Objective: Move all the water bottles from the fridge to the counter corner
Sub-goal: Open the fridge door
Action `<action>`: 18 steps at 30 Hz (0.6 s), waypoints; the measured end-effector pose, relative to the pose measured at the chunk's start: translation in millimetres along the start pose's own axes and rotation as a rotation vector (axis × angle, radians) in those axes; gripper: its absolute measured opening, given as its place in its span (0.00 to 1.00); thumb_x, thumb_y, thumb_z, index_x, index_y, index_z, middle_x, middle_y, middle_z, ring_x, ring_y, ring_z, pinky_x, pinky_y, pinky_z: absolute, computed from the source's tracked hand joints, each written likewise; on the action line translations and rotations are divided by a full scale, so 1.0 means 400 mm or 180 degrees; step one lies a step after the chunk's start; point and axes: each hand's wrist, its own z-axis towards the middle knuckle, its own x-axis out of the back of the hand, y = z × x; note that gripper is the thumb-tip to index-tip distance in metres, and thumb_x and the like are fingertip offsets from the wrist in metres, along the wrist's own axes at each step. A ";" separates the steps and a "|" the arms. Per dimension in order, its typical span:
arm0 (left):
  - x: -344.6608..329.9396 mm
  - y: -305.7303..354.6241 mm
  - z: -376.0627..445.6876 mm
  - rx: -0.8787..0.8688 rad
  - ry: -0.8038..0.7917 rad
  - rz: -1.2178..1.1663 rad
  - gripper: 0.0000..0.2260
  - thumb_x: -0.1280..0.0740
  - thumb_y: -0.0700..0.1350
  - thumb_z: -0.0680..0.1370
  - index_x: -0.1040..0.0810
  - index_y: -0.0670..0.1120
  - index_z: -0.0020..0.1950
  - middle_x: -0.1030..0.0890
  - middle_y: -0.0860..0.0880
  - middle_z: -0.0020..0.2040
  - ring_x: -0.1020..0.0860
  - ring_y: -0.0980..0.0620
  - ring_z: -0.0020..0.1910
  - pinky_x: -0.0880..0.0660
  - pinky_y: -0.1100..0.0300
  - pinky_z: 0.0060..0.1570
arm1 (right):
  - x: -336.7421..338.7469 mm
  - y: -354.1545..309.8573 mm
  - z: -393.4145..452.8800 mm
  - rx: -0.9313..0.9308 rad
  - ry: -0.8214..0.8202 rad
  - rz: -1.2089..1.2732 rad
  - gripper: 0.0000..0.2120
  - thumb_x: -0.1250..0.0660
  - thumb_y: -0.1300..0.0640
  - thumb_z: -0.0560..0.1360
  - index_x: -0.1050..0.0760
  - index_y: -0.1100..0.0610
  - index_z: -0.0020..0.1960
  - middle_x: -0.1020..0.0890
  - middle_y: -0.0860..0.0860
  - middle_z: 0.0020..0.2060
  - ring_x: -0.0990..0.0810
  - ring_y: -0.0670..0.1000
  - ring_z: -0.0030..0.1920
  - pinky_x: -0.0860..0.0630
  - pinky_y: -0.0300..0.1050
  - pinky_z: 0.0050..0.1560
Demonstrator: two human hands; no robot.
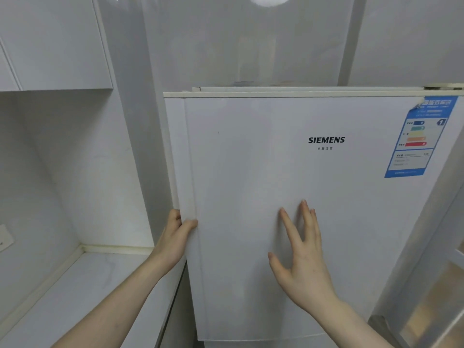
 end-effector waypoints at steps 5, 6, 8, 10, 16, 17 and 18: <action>0.032 -0.024 -0.064 -0.0272 -0.0262 -0.0136 0.16 0.31 0.55 0.76 0.28 0.48 0.57 0.18 0.54 0.49 0.18 0.61 0.49 0.22 0.51 0.57 | 0.007 -0.063 -0.048 -0.0014 -0.0151 -0.0014 0.45 0.27 0.54 0.77 0.50 0.43 0.84 0.66 0.41 0.82 0.67 0.47 0.83 0.56 0.39 0.75; 0.038 -0.029 -0.083 -0.0317 -0.0342 -0.0168 0.11 0.32 0.52 0.80 0.28 0.47 0.56 0.18 0.52 0.49 0.18 0.61 0.49 0.22 0.50 0.58 | 0.010 -0.077 -0.060 -0.0039 -0.0174 -0.0010 0.45 0.27 0.54 0.77 0.51 0.42 0.84 0.67 0.40 0.82 0.67 0.46 0.82 0.55 0.39 0.75; 0.053 -0.045 -0.116 -0.0426 -0.0494 -0.0156 0.11 0.35 0.56 0.81 0.28 0.49 0.52 0.19 0.52 0.47 0.18 0.57 0.50 0.23 0.46 0.61 | 0.015 -0.100 -0.082 -0.0093 -0.0182 0.0067 0.46 0.27 0.53 0.77 0.52 0.41 0.84 0.67 0.39 0.82 0.66 0.45 0.83 0.53 0.41 0.76; 0.068 -0.054 -0.160 -0.0509 -0.0623 -0.0093 0.16 0.36 0.64 0.77 0.28 0.52 0.50 0.18 0.50 0.49 0.19 0.49 0.55 0.25 0.40 0.65 | 0.024 -0.120 -0.110 -0.0119 -0.0178 0.0156 0.46 0.27 0.54 0.77 0.53 0.41 0.84 0.66 0.39 0.82 0.64 0.45 0.83 0.50 0.44 0.77; 0.067 -0.044 -0.293 -0.0576 -0.0822 -0.0106 0.14 0.38 0.66 0.75 0.26 0.57 0.47 0.17 0.48 0.49 0.20 0.45 0.54 0.27 0.39 0.67 | 0.067 -0.157 -0.200 -0.0093 -0.0267 0.0383 0.45 0.27 0.54 0.78 0.52 0.40 0.84 0.64 0.36 0.81 0.60 0.41 0.83 0.49 0.35 0.74; 0.066 -0.038 -0.322 -0.0613 -0.0829 -0.0074 0.13 0.38 0.65 0.75 0.27 0.57 0.46 0.18 0.50 0.47 0.21 0.46 0.51 0.27 0.38 0.66 | 0.080 -0.163 -0.216 -0.0087 -0.0283 0.0412 0.45 0.27 0.53 0.78 0.52 0.39 0.84 0.64 0.35 0.81 0.60 0.41 0.83 0.49 0.34 0.72; 0.064 -0.037 -0.338 -0.0641 -0.0833 -0.0073 0.12 0.38 0.65 0.76 0.28 0.58 0.45 0.20 0.53 0.44 0.22 0.49 0.48 0.26 0.38 0.65 | 0.088 -0.164 -0.225 -0.0079 -0.0294 0.0435 0.45 0.27 0.53 0.78 0.52 0.39 0.84 0.64 0.35 0.81 0.60 0.41 0.83 0.49 0.33 0.72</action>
